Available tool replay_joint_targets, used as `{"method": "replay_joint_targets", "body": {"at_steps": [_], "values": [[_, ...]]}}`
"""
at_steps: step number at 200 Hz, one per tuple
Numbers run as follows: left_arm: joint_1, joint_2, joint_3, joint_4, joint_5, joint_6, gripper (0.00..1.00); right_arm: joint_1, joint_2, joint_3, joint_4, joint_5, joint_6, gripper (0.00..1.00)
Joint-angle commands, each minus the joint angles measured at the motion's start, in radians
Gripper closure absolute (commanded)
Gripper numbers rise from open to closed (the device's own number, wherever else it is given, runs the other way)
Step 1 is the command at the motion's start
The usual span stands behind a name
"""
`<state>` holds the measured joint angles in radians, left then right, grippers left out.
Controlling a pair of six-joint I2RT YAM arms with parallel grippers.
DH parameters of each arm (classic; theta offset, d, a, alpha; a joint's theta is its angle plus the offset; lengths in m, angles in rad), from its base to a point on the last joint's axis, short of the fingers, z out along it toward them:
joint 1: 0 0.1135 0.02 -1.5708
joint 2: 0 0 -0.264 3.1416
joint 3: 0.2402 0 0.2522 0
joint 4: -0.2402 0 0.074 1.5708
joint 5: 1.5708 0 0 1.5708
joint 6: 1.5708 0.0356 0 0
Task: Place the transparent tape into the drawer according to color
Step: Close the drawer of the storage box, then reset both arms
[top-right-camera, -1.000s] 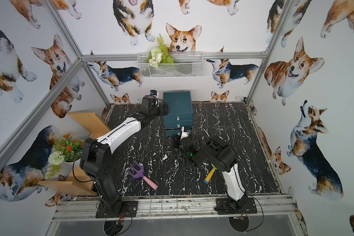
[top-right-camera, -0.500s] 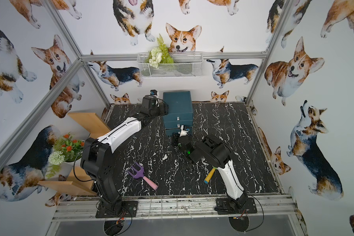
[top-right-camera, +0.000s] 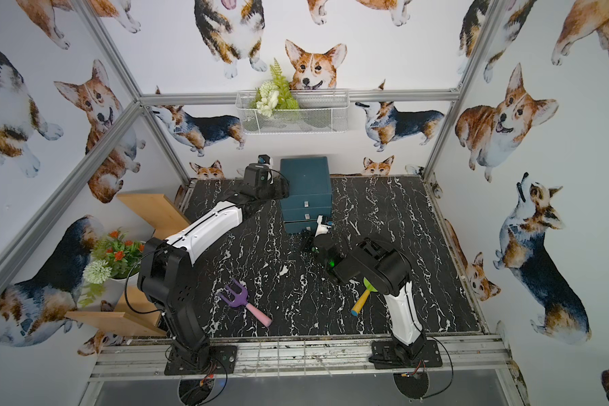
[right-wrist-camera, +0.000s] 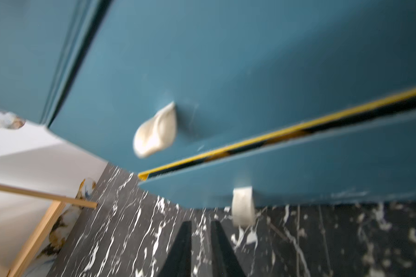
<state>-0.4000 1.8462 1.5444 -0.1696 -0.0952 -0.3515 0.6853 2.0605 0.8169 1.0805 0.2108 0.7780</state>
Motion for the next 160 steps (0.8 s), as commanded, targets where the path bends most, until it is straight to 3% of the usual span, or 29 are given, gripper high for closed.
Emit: {"method": "replay_joint_targets", "body": {"at_steps": [1, 41, 67, 103, 134, 160], "values": [[0.001, 0.021, -0.003, -0.247, -0.001, 0.037, 0.2, 0.002, 0.043, 0.057, -0.011, -0.01, 0.016, 0.83], [0.0, 0.024, -0.001, -0.247, 0.006, 0.039, 0.2, 0.002, 0.114, 0.134, 0.025, 0.025, 0.07, 0.84], [0.0, 0.027, -0.015, -0.244, 0.006, 0.035, 0.2, 0.002, 0.116, 0.122, 0.066, 0.067, 0.109, 0.83], [0.0, 0.0, -0.028, -0.244, -0.005, 0.033, 0.2, 0.012, 0.061, 0.046, 0.084, 0.024, 0.123, 0.76], [0.0, -0.069, -0.046, -0.243, 0.003, 0.007, 0.17, 0.04, -0.097, -0.133, 0.075, 0.003, 0.15, 0.55], [0.0, -0.181, -0.125, -0.198, -0.003, -0.024, 0.06, 0.082, -0.328, -0.317, 0.016, 0.06, 0.096, 0.41]]}}
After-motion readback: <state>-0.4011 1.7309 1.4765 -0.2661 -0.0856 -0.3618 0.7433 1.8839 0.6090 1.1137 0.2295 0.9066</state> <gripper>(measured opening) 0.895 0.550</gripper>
